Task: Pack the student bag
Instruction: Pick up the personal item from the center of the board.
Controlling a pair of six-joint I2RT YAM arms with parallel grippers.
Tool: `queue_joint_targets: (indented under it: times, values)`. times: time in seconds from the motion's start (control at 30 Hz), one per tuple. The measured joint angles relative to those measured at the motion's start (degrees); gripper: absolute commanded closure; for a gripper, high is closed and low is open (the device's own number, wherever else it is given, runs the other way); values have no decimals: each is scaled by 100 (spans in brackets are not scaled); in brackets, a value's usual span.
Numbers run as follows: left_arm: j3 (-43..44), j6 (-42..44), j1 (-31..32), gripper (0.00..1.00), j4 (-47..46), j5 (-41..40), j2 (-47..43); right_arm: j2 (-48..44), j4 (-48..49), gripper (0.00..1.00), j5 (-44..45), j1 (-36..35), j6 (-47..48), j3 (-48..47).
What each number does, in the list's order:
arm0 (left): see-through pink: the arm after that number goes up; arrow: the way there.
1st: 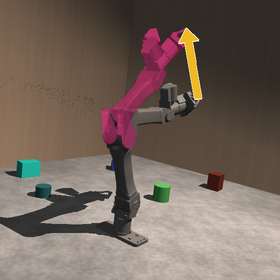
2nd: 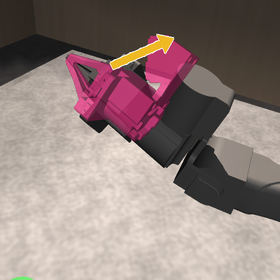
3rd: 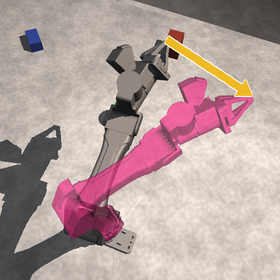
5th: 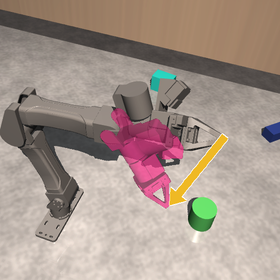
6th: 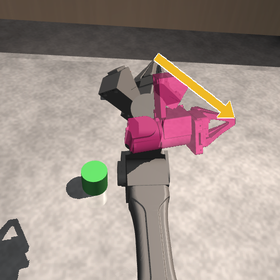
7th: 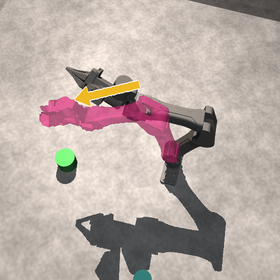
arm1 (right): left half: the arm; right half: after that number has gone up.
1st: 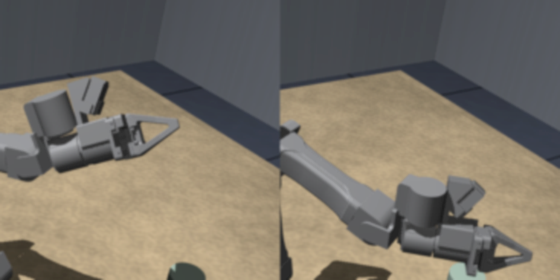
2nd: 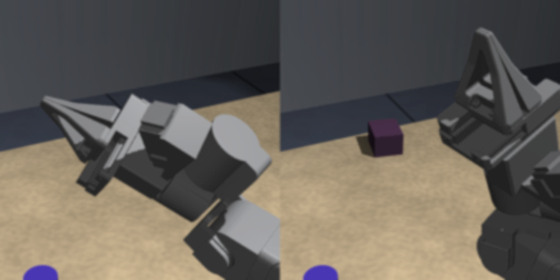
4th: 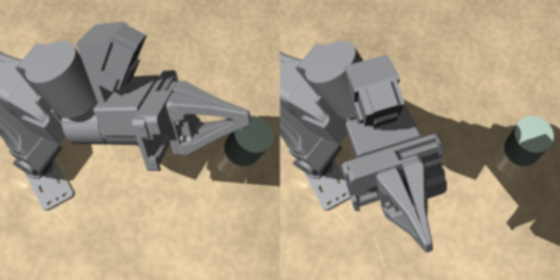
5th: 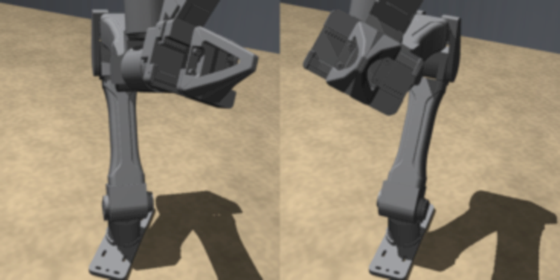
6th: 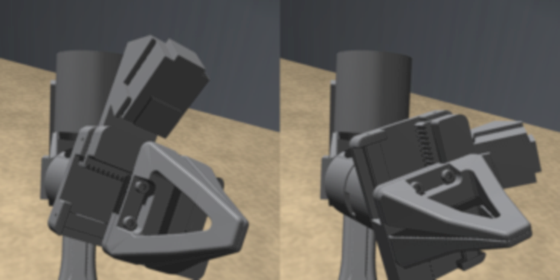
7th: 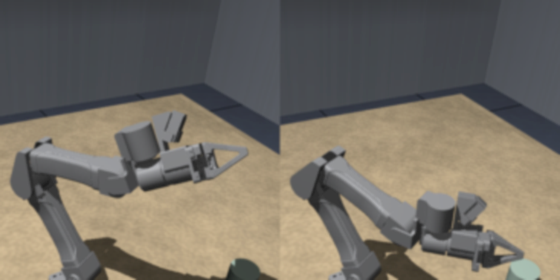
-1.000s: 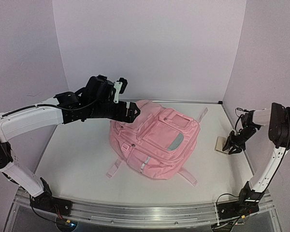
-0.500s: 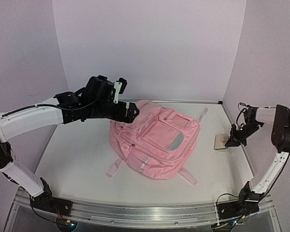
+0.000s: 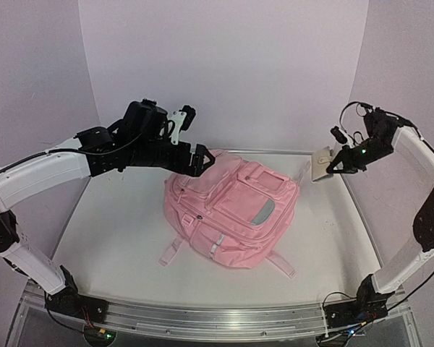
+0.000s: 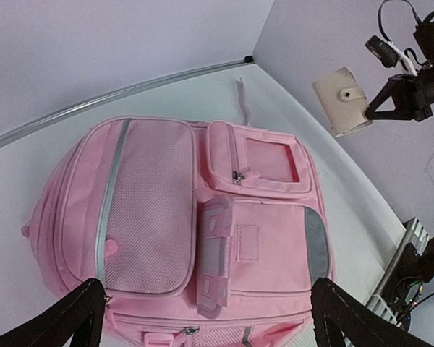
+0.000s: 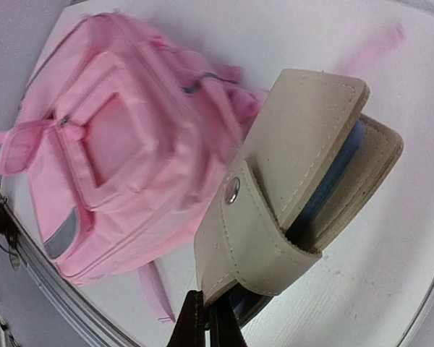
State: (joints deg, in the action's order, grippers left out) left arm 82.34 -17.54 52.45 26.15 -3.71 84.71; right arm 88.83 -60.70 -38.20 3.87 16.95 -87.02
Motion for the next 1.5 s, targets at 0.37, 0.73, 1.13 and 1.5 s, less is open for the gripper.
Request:
queue_joint_targets:
  times: [0.37,0.73,1.13,1.5]
  values:
    - [293,120,-43,0,-346,1886,557,-395,-1285,100,-399,-2103,1322,-1235]
    - [296,-304,-289,0,-1065,3535,743,-430,-1622,100,-824,-3159,1586,-1307]
    - [467,-912,-289,23,-1725,4981,1464,-427,-1660,100,-983,-3793,1626,-1391]
    - [451,-1427,-286,50,-2897,6164,1523,-422,-1647,100,-916,-3928,1624,-1391]
